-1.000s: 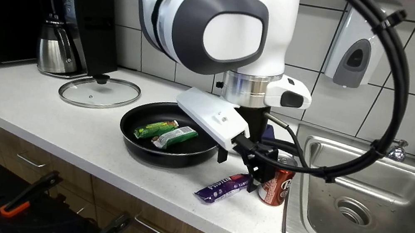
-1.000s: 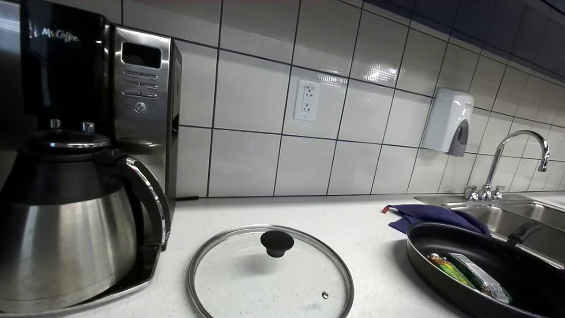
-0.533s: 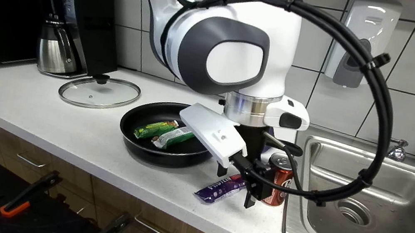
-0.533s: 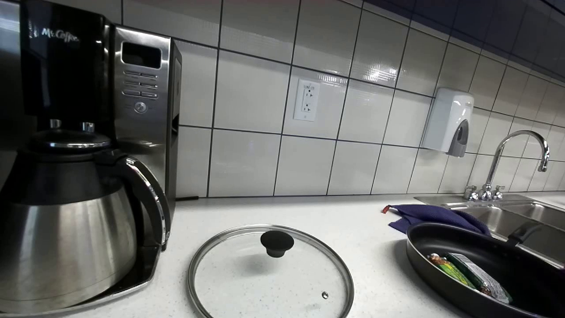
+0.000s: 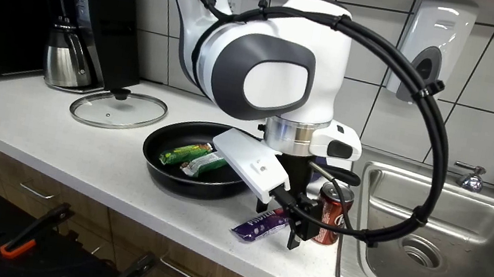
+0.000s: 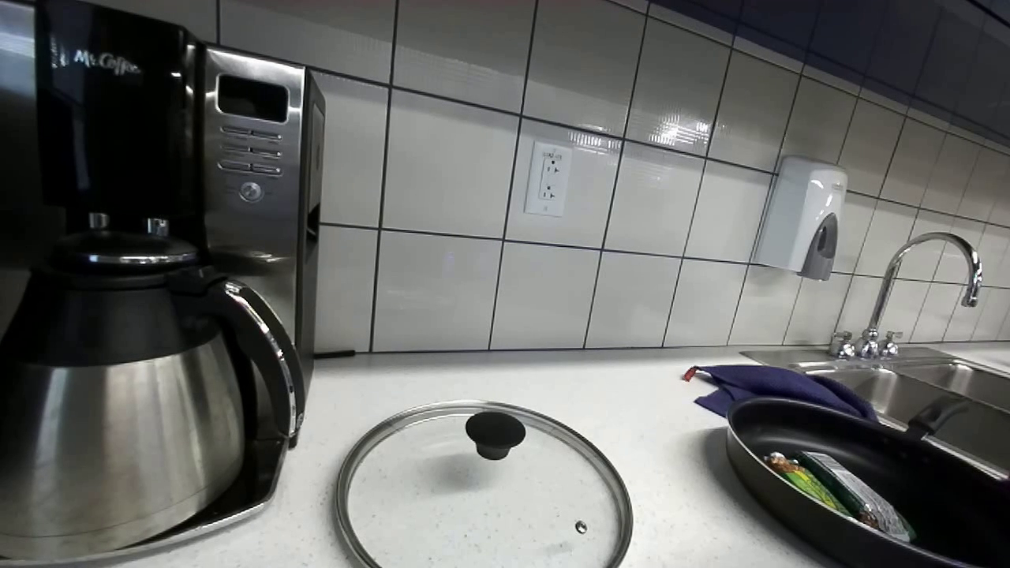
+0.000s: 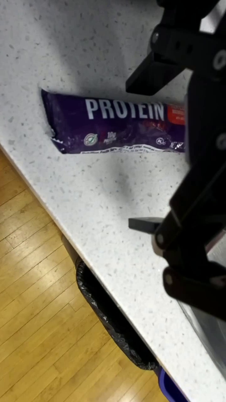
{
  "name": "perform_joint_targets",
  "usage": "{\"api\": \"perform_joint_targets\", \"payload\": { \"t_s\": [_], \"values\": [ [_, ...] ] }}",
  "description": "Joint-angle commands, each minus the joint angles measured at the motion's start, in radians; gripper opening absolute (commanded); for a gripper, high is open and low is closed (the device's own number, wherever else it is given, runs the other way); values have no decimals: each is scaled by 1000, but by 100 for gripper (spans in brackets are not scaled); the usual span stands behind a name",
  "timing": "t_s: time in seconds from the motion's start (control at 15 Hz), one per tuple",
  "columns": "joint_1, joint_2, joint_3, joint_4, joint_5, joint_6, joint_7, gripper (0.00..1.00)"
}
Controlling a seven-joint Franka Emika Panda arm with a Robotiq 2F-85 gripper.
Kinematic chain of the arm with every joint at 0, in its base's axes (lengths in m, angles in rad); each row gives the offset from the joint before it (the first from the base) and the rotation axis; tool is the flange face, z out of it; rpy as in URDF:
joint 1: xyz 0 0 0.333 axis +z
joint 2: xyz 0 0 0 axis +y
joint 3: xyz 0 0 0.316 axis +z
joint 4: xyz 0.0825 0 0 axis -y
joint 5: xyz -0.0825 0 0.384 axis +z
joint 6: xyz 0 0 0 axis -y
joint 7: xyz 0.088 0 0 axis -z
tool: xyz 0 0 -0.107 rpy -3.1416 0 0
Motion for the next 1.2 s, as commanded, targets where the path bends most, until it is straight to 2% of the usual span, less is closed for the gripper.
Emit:
{"api": "perform_joint_targets", "payload": {
  "t_s": [0.0, 0.4, 0.47, 0.53, 1.13],
  "values": [
    [-17, 30, 28, 29, 24, 7, 4, 100],
    [-11, 45, 41, 41, 21, 9, 11, 100],
    [-14, 41, 46, 40, 26, 8, 6, 75],
    [-14, 38, 49, 40, 27, 8, 4, 74],
    [-14, 33, 53, 39, 32, 7, 3, 5]
  ]
}}
